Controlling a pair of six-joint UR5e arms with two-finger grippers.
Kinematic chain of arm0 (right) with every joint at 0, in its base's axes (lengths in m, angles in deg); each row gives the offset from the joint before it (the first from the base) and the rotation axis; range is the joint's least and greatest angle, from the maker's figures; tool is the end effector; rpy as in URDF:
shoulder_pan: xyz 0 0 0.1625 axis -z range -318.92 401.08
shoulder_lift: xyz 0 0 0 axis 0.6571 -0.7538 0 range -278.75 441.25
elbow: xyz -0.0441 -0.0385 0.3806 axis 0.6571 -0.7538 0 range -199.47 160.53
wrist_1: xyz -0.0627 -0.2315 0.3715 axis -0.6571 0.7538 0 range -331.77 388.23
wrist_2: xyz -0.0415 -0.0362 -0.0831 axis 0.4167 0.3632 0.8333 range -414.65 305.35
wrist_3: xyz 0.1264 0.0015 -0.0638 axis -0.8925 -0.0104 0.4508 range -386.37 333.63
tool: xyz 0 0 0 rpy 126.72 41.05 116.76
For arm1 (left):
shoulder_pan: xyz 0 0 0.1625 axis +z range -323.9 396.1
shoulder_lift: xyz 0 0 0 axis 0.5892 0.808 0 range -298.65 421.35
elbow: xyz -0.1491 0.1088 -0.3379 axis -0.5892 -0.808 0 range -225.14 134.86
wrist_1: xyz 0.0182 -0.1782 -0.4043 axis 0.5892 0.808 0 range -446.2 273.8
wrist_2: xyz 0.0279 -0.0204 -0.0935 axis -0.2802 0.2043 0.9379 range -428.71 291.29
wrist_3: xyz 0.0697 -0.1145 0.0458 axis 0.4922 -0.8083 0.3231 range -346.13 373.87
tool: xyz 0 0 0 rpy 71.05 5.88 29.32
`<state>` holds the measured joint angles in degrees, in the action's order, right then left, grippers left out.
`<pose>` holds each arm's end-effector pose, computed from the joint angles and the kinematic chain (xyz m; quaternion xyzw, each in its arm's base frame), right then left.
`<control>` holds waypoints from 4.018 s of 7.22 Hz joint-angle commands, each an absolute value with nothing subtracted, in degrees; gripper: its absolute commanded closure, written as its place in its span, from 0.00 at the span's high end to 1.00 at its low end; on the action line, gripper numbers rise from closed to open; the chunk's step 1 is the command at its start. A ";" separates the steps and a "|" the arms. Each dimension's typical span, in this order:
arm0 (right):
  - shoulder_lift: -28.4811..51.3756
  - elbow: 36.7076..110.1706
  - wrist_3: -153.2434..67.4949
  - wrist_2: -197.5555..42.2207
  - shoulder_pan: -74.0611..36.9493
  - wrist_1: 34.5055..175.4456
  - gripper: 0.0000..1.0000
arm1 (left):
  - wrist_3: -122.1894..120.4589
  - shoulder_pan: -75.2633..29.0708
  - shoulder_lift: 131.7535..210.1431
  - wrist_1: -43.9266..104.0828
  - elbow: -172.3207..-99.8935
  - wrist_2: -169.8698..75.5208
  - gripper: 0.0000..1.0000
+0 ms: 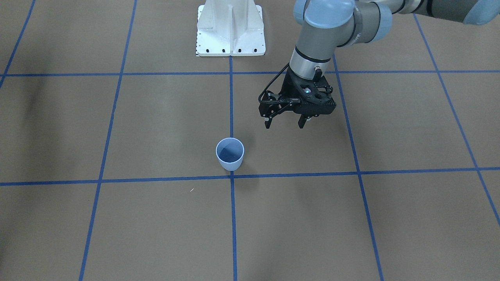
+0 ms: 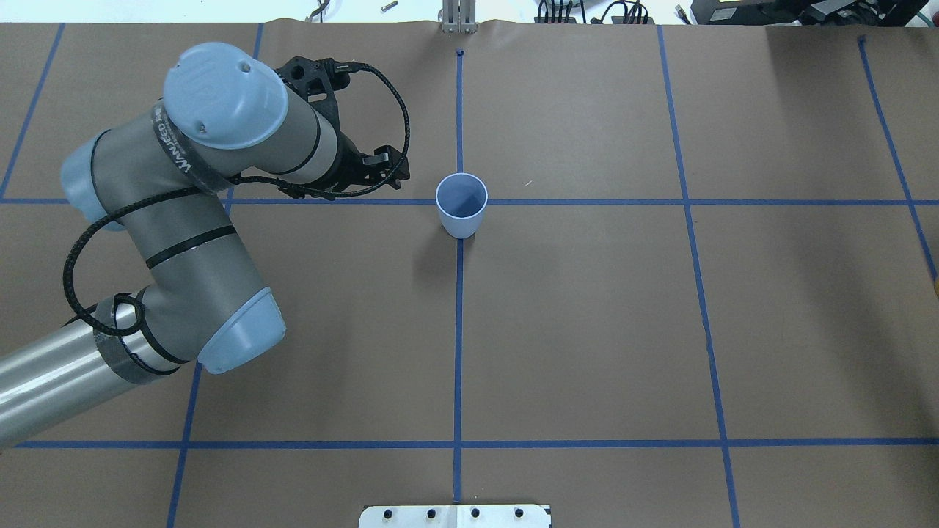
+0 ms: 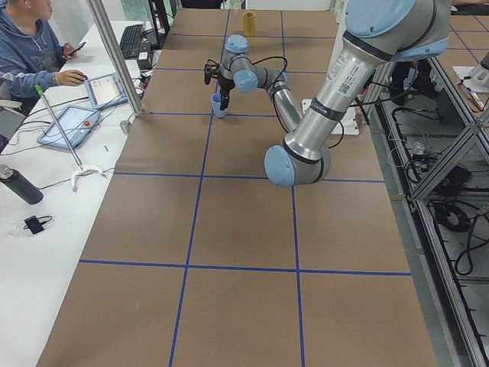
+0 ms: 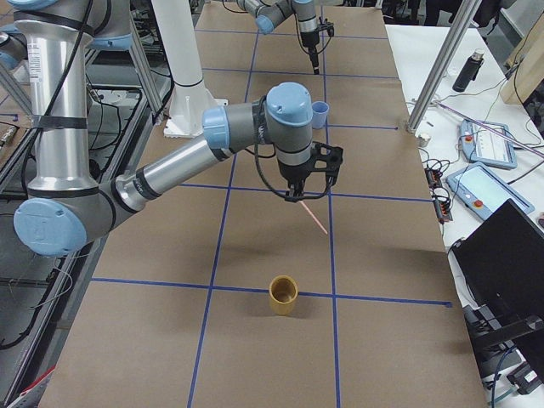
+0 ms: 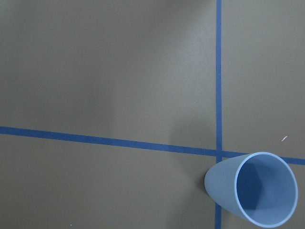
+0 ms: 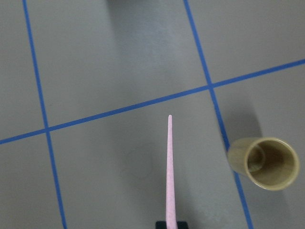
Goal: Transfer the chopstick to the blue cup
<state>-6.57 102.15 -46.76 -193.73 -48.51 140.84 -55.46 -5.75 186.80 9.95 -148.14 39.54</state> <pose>0.0229 -0.4809 0.3844 0.0126 -0.4226 0.1172 0.8986 0.4400 -0.5135 0.1573 0.1146 0.4602 -0.0897 0.8758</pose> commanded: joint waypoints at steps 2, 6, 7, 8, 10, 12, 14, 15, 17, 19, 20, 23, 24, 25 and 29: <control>13.52 97.61 -64.96 -193.52 -33.25 142.31 0.00 | -39.18 -18.44 178.18 9.69 -150.43 50.79 0.98; 27.70 93.49 -82.25 -192.38 -21.00 138.74 0.00 | -24.05 -26.73 167.74 10.30 -152.52 54.51 0.98; 30.51 89.56 -89.15 -191.41 -14.97 131.49 0.00 | -23.23 -28.22 165.96 10.30 -153.76 54.51 0.98; 33.76 86.73 -96.00 -189.23 -11.60 125.67 0.00 | -23.22 -28.15 165.16 10.39 -153.42 54.25 0.98; 39.57 85.13 -98.88 -179.08 -1.16 125.35 0.00 | -24.18 -28.24 164.80 11.00 -153.07 53.90 0.98; 41.97 83.72 -99.41 -179.45 -1.11 125.52 0.00 | -24.80 -28.76 163.76 11.09 -152.81 53.64 0.98; 41.79 83.28 -98.88 -181.98 -3.38 125.96 0.00 | -26.65 -28.76 164.10 11.18 -153.16 51.35 0.98; 41.70 81.27 -98.53 -183.56 -3.92 125.96 0.00 | -26.83 -28.76 164.27 11.27 -153.50 51.35 0.98; 41.70 78.98 -98.00 -183.67 -3.84 125.61 0.00 | -27.18 -28.85 164.19 11.09 -155.08 51.35 0.98; 40.56 78.62 -97.92 -184.45 -3.75 125.44 0.00 | -27.27 -28.76 164.10 11.09 -155.35 51.61 0.98; 40.82 76.53 -96.70 -184.55 -3.75 125.26 0.00 | -27.27 -28.76 164.01 11.09 -155.35 51.61 0.98; 41.09 71.25 -95.46 -186.73 -2.78 120.00 0.00 | -31.82 -28.59 164.36 11.27 -156.49 51.97 0.98; 41.00 70.71 -94.85 -187.27 -2.87 120.07 0.43 | -31.84 -28.59 164.36 11.18 -156.76 51.97 0.98; 41.00 70.62 -94.84 -187.88 -3.13 120.34 0.99 | -31.84 -28.59 164.19 11.18 -156.85 51.97 0.98; 23.69 81.71 -83.13 -195.18 -18.91 120.17 1.00 | -13.72 -33.48 158.50 10.66 -156.32 52.14 0.98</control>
<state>32.96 75.20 -89.75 -193.50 -13.25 120.38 -21.70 -30.64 161.03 10.80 -156.58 51.98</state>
